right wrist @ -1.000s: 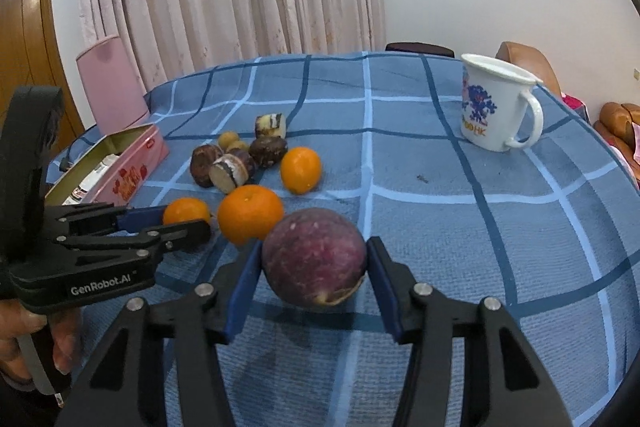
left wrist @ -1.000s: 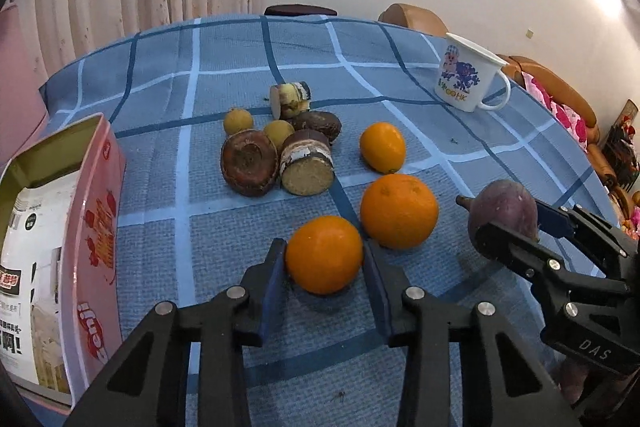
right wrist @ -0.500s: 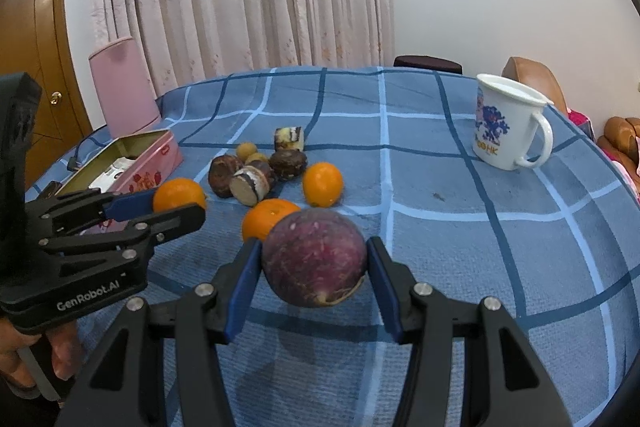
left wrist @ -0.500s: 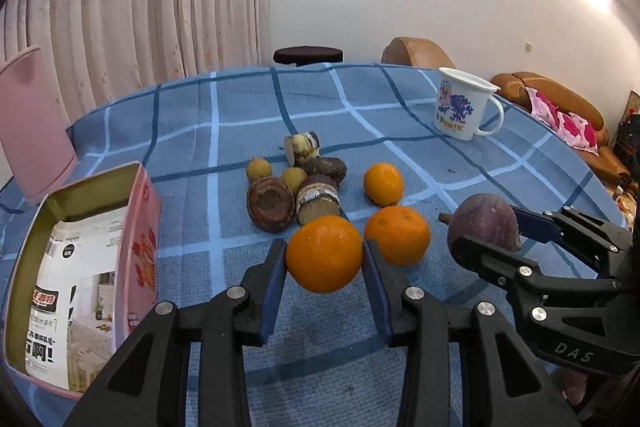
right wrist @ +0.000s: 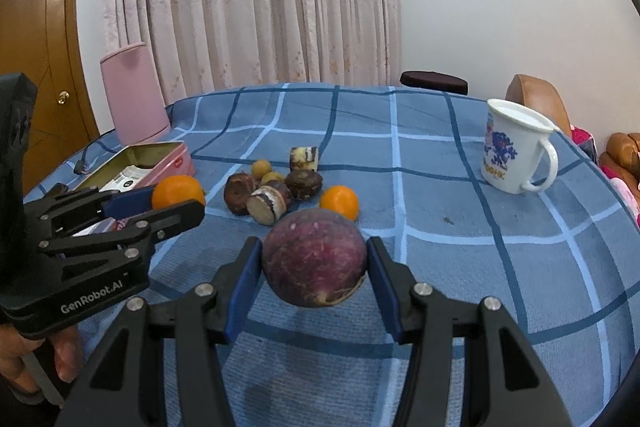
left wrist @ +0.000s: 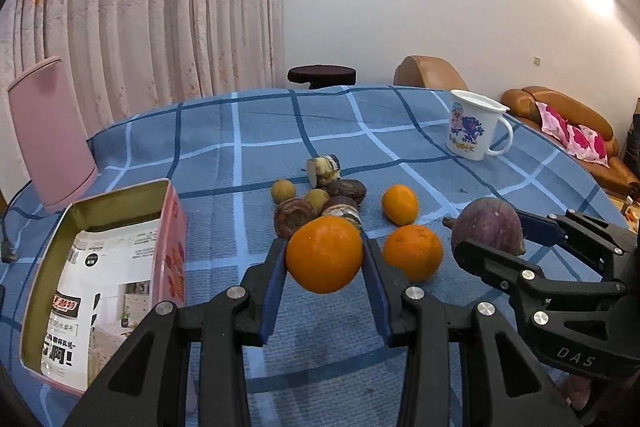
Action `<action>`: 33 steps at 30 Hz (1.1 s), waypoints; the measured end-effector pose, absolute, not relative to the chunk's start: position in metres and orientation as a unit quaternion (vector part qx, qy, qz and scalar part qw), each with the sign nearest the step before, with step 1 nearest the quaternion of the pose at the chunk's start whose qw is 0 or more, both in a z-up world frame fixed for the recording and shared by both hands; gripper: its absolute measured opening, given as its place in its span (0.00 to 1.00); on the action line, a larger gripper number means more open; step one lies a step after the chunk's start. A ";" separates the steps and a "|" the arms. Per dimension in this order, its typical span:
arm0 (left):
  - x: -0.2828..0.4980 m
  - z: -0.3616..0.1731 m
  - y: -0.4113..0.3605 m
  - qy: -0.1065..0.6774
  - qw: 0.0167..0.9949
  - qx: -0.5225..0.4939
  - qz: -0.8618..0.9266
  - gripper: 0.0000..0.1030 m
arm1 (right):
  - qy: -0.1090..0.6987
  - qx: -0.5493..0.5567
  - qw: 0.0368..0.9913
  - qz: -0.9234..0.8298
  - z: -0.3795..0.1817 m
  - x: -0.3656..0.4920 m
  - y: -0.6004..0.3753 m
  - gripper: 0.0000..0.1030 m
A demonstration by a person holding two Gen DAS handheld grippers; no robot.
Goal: Organize fruits
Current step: 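Carry the orange with the left tool while the right tool carries the purple fruit toward the tin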
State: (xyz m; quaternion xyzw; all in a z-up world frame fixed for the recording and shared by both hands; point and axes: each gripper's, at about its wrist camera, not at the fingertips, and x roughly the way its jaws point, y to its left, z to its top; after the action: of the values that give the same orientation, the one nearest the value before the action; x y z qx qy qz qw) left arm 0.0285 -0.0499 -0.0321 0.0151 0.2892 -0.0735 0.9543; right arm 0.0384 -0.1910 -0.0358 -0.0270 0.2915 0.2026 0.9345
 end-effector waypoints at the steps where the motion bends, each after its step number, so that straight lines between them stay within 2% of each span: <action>1: 0.029 -0.032 -0.049 0.289 0.954 0.014 -0.073 0.39 | 0.291 -0.028 0.935 0.203 -0.036 0.038 -0.190 0.53; 19: 0.021 -0.020 -0.014 0.265 0.964 0.000 -0.030 0.39 | 0.261 -0.054 0.937 0.227 -0.014 0.043 -0.159 0.53; 33: 0.016 -0.007 0.042 0.248 0.968 -0.022 0.032 0.39 | 0.217 -0.088 0.930 0.285 0.024 0.048 -0.090 0.54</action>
State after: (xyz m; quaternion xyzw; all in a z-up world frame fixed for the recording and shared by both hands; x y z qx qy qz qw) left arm 0.0163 0.0417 -0.0072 -0.0221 0.2482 0.0324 0.9679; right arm 0.0476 -0.0896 0.0241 -0.0878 0.2169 0.2851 0.9295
